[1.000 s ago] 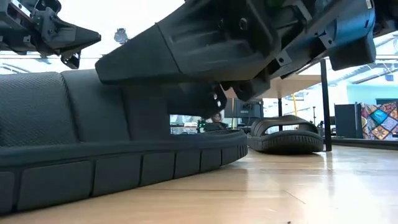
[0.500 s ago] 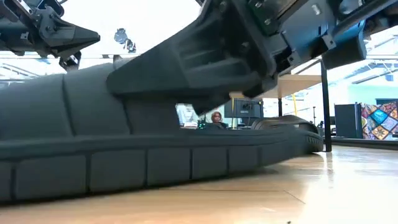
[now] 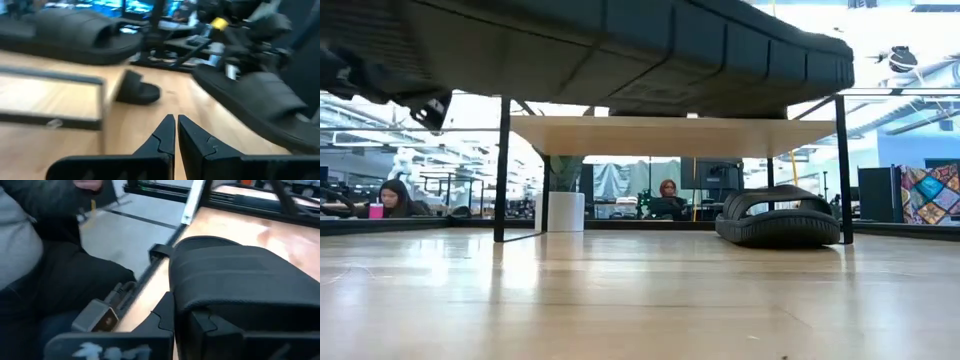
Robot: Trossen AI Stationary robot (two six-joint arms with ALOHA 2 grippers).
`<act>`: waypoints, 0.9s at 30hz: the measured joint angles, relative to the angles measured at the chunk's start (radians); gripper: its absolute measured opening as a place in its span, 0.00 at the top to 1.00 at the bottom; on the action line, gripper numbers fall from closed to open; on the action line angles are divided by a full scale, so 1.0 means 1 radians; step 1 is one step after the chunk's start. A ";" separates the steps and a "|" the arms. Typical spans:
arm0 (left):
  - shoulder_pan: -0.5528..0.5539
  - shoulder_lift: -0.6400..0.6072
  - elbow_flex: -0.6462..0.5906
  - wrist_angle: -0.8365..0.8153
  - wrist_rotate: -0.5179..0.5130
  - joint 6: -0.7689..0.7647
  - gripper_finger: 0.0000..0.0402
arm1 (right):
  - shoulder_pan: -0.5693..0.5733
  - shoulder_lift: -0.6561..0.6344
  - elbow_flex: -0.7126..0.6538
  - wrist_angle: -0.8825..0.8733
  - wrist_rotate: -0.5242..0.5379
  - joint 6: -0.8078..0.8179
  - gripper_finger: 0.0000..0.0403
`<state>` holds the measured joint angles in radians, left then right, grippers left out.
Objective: Pick and place slides into the shelf
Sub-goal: Put the slide under the shelf
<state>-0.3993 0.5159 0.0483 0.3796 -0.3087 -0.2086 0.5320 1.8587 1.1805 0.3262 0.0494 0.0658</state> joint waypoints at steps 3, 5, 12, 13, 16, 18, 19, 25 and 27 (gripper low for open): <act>-0.032 0.053 0.000 0.079 0.022 0.062 0.96 | -0.007 -0.052 0.000 -0.077 0.031 -0.002 0.99; -0.063 0.107 0.003 0.150 0.029 0.113 0.96 | -0.015 -0.081 0.000 -0.101 0.031 -0.005 1.00; -0.183 0.397 0.168 0.195 -0.022 0.309 0.96 | -0.047 -0.123 0.000 -0.139 0.023 -0.029 0.99; -0.196 0.450 0.210 0.168 -0.050 0.334 0.96 | -0.052 -0.123 0.000 -0.139 0.020 -0.029 0.99; -0.222 0.597 0.334 0.071 -0.125 0.375 0.94 | -0.064 -0.123 0.000 -0.138 -0.014 -0.030 0.99; -0.231 0.676 0.412 0.013 -0.160 0.393 0.90 | -0.070 -0.123 0.000 -0.140 -0.023 -0.030 0.99; -0.236 0.712 0.447 -0.014 -0.169 0.401 0.87 | -0.071 -0.123 0.000 -0.144 -0.025 -0.030 0.99; -0.265 0.848 0.605 -0.122 -0.242 0.427 0.61 | -0.071 -0.124 0.000 -0.153 -0.025 -0.030 0.99; -0.273 0.875 0.643 -0.145 -0.283 0.445 0.50 | -0.071 -0.124 0.000 -0.153 -0.025 -0.028 0.99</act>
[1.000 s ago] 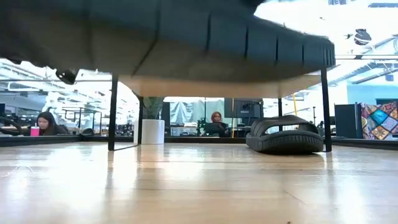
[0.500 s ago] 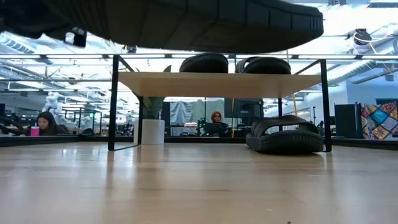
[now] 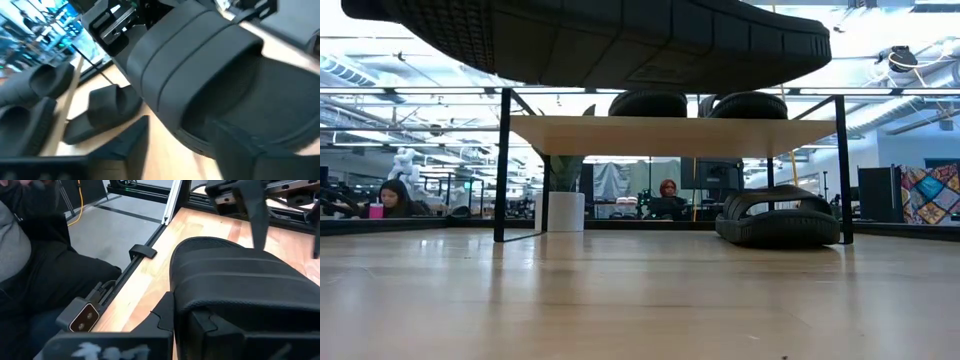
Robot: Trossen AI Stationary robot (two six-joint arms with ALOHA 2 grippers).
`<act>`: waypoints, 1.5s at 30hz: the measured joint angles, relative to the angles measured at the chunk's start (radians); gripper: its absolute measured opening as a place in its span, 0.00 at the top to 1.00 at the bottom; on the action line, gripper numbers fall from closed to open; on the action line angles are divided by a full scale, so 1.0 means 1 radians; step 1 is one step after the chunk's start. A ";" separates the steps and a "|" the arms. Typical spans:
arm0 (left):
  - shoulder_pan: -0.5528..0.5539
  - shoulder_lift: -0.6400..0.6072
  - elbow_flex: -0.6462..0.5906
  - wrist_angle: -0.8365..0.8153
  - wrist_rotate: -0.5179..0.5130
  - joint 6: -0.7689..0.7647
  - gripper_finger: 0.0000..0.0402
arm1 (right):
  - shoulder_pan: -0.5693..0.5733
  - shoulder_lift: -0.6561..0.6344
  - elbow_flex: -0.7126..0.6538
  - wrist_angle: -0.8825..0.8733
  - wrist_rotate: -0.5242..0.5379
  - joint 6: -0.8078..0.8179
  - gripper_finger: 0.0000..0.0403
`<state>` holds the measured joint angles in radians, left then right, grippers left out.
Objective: Pick and place slides into the shelf
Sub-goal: Put the slide under the shelf
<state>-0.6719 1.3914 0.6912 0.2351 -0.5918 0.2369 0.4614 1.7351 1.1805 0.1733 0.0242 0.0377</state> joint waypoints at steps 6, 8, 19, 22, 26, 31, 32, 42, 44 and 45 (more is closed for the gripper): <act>-0.023 0.067 0.053 -0.027 -0.048 0.103 0.26 | -0.004 0.000 0.000 0.003 0.005 0.027 0.99; -0.024 0.092 0.063 -0.026 -0.084 0.134 0.22 | -0.004 0.000 -0.001 0.012 0.021 0.030 0.99; -0.032 0.193 0.167 -0.024 -0.201 0.250 0.26 | -0.017 0.000 -0.002 0.059 0.024 0.032 0.99; -0.044 0.193 0.187 -0.021 -0.211 0.263 0.30 | -0.017 0.000 -0.002 0.067 0.027 0.029 0.99; -0.036 0.193 0.203 -0.019 -0.207 0.283 0.38 | -0.021 0.000 -0.002 0.083 0.027 0.028 0.99; 0.011 0.193 0.203 -0.033 -0.190 0.256 0.52 | -0.021 0.000 -0.002 0.095 0.024 0.029 0.98; 0.016 0.193 0.203 -0.037 -0.186 0.255 0.56 | -0.021 -0.001 -0.002 0.099 0.023 0.029 0.98; -0.013 0.193 0.203 -0.062 -0.199 0.278 0.98 | -0.021 -0.001 0.001 0.102 0.026 0.028 0.98; -0.025 0.193 0.203 -0.075 -0.258 0.240 0.99 | -0.022 -0.001 0.001 0.101 0.030 0.023 0.98; -0.030 0.193 0.203 -0.087 -0.291 0.218 0.99 | -0.021 -0.001 0.001 0.100 0.032 0.016 0.98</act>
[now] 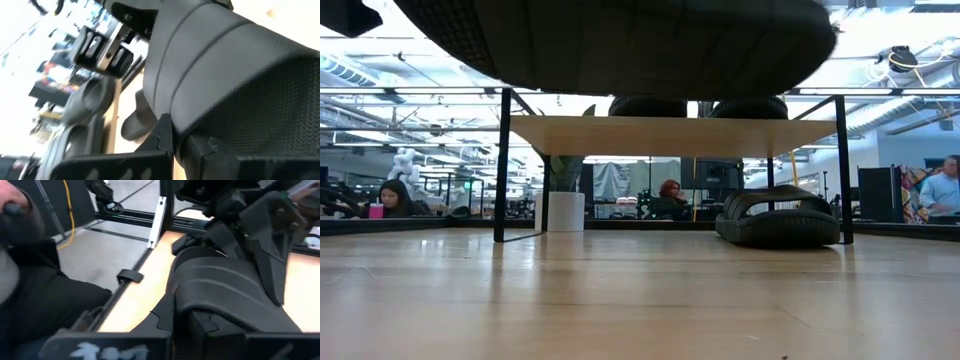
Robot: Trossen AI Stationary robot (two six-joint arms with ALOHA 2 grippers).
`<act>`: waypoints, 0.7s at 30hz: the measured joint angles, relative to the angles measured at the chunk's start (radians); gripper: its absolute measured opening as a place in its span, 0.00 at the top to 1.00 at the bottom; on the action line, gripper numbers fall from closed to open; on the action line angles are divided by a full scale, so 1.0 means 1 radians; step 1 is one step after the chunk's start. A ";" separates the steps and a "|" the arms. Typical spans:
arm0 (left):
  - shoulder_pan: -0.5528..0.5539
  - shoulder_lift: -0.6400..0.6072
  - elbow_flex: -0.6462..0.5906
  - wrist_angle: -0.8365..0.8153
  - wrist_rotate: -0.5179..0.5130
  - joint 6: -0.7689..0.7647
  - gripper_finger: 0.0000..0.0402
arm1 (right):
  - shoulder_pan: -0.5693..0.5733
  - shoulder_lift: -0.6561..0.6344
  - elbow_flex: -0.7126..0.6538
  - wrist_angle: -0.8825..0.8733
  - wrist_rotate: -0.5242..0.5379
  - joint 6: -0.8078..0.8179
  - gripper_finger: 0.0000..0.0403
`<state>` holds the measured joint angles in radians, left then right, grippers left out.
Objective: Pick and place slides into the shelf
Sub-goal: Put the slide under the shelf
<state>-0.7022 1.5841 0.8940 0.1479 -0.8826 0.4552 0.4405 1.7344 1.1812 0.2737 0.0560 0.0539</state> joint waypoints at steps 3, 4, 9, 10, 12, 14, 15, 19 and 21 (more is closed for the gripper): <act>-0.026 0.000 0.000 -0.023 -0.088 -0.055 0.99 | 0.008 0.000 0.000 0.001 0.013 -0.033 0.95; -0.034 0.000 0.000 -0.024 -0.113 -0.077 0.99 | 0.011 0.000 0.000 0.003 0.017 -0.042 0.94; -0.079 0.001 0.000 -0.061 -0.197 -0.212 1.00 | 0.030 0.000 0.001 -0.001 0.018 -0.081 0.87; -0.088 0.001 0.000 -0.068 -0.203 -0.234 1.00 | 0.034 0.000 0.001 0.000 0.017 -0.089 0.85; -0.101 0.001 0.000 -0.082 -0.207 -0.278 1.00 | 0.042 -0.004 0.001 0.000 0.018 -0.095 0.80; -0.105 0.001 0.000 -0.107 -0.212 -0.326 1.00 | 0.045 -0.008 0.001 0.000 0.019 -0.098 0.75; -0.105 0.001 0.000 -0.125 -0.217 -0.349 1.00 | 0.045 -0.010 0.001 0.000 0.028 -0.102 0.72; -0.096 0.001 0.002 -0.201 -0.225 -0.454 1.00 | 0.057 -0.031 -0.001 -0.002 0.092 -0.121 0.59; -0.086 0.012 0.003 -0.223 -0.235 -0.501 1.00 | 0.070 -0.049 -0.002 -0.013 0.139 -0.119 0.54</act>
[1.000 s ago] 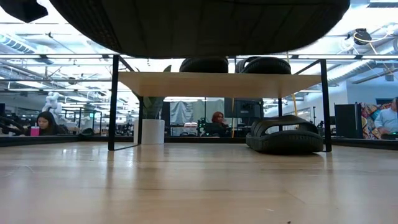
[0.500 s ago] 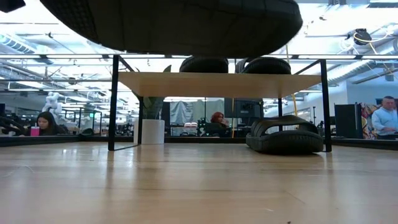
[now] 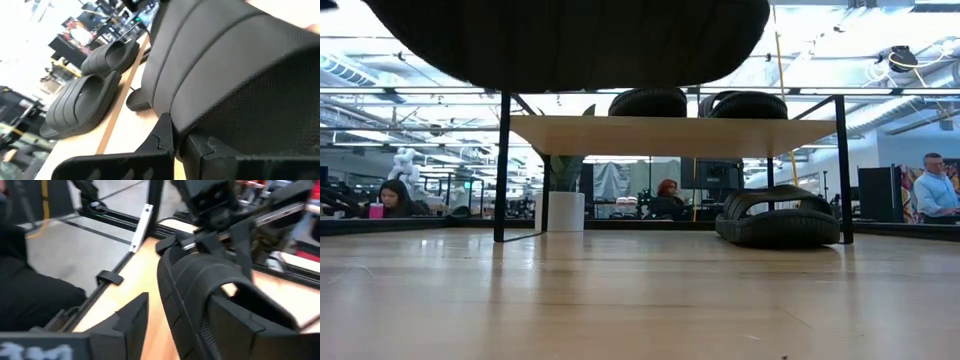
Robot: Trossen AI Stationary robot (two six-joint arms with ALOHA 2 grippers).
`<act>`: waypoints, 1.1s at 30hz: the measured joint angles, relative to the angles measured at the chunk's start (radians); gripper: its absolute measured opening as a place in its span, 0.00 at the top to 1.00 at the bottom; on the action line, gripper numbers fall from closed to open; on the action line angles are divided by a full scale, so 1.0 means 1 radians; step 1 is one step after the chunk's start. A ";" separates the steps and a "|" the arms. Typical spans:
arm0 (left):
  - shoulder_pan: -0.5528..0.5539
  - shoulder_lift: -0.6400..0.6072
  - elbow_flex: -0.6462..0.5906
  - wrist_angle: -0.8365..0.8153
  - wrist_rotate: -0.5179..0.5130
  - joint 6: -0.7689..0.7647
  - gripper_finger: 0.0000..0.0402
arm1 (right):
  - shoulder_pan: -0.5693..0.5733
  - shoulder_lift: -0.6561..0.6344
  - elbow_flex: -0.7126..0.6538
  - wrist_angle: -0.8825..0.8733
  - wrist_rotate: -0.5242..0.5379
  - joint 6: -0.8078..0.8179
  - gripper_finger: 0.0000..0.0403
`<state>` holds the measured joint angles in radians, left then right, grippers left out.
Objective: Pick and place slides into the shelf
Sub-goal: Put the slide under the shelf
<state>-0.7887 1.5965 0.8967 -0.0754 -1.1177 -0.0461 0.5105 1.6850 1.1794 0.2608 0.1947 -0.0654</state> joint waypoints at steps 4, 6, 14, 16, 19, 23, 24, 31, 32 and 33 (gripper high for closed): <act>0.006 0.044 -0.004 -0.035 -0.052 -0.017 1.00 | 0.031 -0.033 0.003 -0.004 0.016 -0.004 0.48; 0.019 0.077 0.014 -0.040 -0.050 -0.049 1.00 | 0.051 -0.054 0.003 -0.023 0.015 -0.003 0.47; 0.073 0.200 0.193 -0.230 -0.083 -0.209 1.00 | 0.122 -0.084 0.002 -0.063 0.069 0.002 0.49; 0.094 0.248 0.266 -0.319 -0.067 -0.283 1.00 | 0.146 -0.088 0.001 -0.081 0.114 0.001 0.49; 0.128 0.346 0.381 -0.509 -0.040 -0.405 1.00 | 0.180 -0.091 0.000 -0.080 0.200 -0.021 0.50; 0.160 0.474 0.536 -0.786 0.015 -0.624 1.00 | 0.239 -0.120 0.000 -0.072 0.299 -0.051 0.50; 0.164 0.501 0.572 -0.850 0.020 -0.686 1.00 | 0.256 -0.127 0.000 -0.075 0.329 -0.056 0.50; 0.190 0.643 0.772 -1.303 0.107 -1.098 1.00 | 0.351 -0.142 0.000 -0.057 0.510 -0.125 0.50; 0.196 0.651 0.787 -1.347 0.117 -1.150 1.00 | 0.362 -0.141 0.000 -0.050 0.533 -0.140 0.50; 0.201 0.657 0.795 -1.382 0.127 -1.194 1.00 | 0.372 -0.141 0.000 -0.044 0.554 -0.157 0.50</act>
<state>-0.5874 2.2536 1.6912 -1.4574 -0.9906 -1.2397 0.8824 1.5436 1.1793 0.2171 0.7487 -0.2225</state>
